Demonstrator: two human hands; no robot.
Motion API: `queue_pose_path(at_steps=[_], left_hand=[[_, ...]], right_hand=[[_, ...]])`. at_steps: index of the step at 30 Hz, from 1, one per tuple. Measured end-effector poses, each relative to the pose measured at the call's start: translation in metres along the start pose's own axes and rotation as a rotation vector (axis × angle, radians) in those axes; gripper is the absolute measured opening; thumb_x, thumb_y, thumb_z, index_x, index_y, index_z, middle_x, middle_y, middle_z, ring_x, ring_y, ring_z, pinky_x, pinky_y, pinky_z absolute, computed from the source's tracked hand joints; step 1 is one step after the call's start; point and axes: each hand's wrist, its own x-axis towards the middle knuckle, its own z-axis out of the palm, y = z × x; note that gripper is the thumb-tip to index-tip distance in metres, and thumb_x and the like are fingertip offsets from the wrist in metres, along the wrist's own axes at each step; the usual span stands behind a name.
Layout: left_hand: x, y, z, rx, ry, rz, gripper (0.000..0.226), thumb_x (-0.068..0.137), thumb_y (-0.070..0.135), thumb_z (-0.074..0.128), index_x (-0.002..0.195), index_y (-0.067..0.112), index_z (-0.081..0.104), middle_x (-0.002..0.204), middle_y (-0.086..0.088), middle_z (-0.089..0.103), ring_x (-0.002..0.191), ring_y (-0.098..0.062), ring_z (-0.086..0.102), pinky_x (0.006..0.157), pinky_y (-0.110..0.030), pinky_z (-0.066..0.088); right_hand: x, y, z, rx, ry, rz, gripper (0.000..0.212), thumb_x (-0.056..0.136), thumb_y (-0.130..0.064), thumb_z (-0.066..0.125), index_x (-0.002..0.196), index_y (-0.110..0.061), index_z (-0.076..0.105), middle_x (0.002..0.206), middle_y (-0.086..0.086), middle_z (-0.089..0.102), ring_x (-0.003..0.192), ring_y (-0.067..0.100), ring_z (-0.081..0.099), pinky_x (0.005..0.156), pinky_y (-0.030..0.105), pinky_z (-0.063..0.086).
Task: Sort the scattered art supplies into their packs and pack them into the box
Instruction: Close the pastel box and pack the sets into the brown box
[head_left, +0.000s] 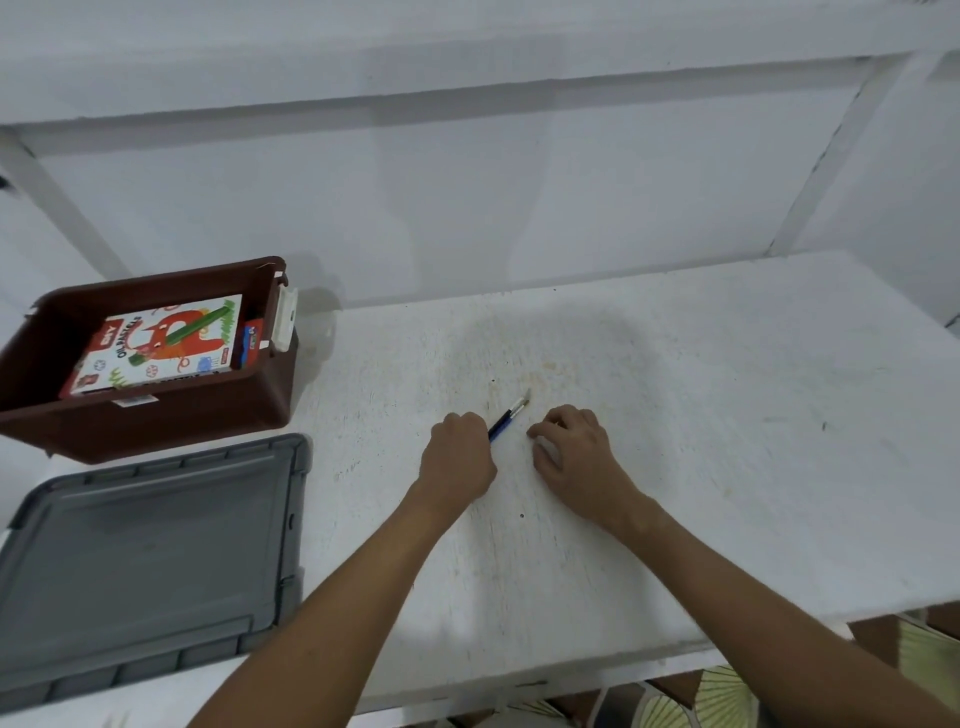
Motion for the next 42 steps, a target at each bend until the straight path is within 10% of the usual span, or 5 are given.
queue_pose_path(at_steps=[20, 29, 37, 42], left_hand=[[-0.032, -0.058, -0.045, 0.140, 0.140, -0.112, 0.019, 0.089, 0.000, 0.043, 0.102, 0.008, 0.056, 0.106, -0.009, 0.058, 0.097, -0.024, 0.055, 0.072, -0.029, 0.041], [-0.034, -0.174, -0.196, -0.001, 0.565, -0.122, 0.024, 0.092, 0.010, 0.054, 0.111, 0.013, 0.068, 0.105, -0.012, 0.068, 0.099, -0.033, 0.060, 0.085, -0.038, 0.048], [0.001, -0.266, -0.233, 0.261, 0.099, -0.168, 0.026, 0.094, 0.016, 0.056, 0.117, 0.021, 0.068, 0.122, -0.007, 0.063, 0.114, -0.029, 0.053, 0.098, -0.046, 0.045], [0.029, -0.278, -0.244, 0.253, 0.115, -0.143, 0.029, 0.092, 0.016, 0.057, 0.119, 0.018, 0.067, 0.122, -0.007, 0.064, 0.109, -0.026, 0.057, 0.094, -0.041, 0.048]], right_hand=[[0.021, -0.063, 0.040, -0.034, -0.144, -0.124, 0.051, 0.101, -0.034, 0.036, 0.145, -0.008, 0.031, 0.157, 0.011, 0.017, 0.146, 0.026, 0.007, 0.117, 0.033, 0.004], [0.069, -0.148, 0.084, -0.011, -0.243, -0.275, 0.053, 0.100, -0.035, 0.036, 0.147, -0.011, 0.028, 0.158, 0.009, 0.014, 0.146, 0.025, 0.005, 0.118, 0.035, 0.004], [0.090, -0.173, 0.114, -0.065, -0.251, -0.237, 0.054, 0.101, -0.037, 0.030, 0.149, -0.013, 0.025, 0.159, 0.007, 0.011, 0.147, 0.024, 0.003, 0.119, 0.036, 0.002], [0.088, -0.173, 0.118, -0.079, -0.228, -0.228, 0.055, 0.100, -0.041, 0.028, 0.149, -0.016, 0.022, 0.159, 0.004, 0.010, 0.147, 0.020, 0.001, 0.120, 0.035, 0.002]])
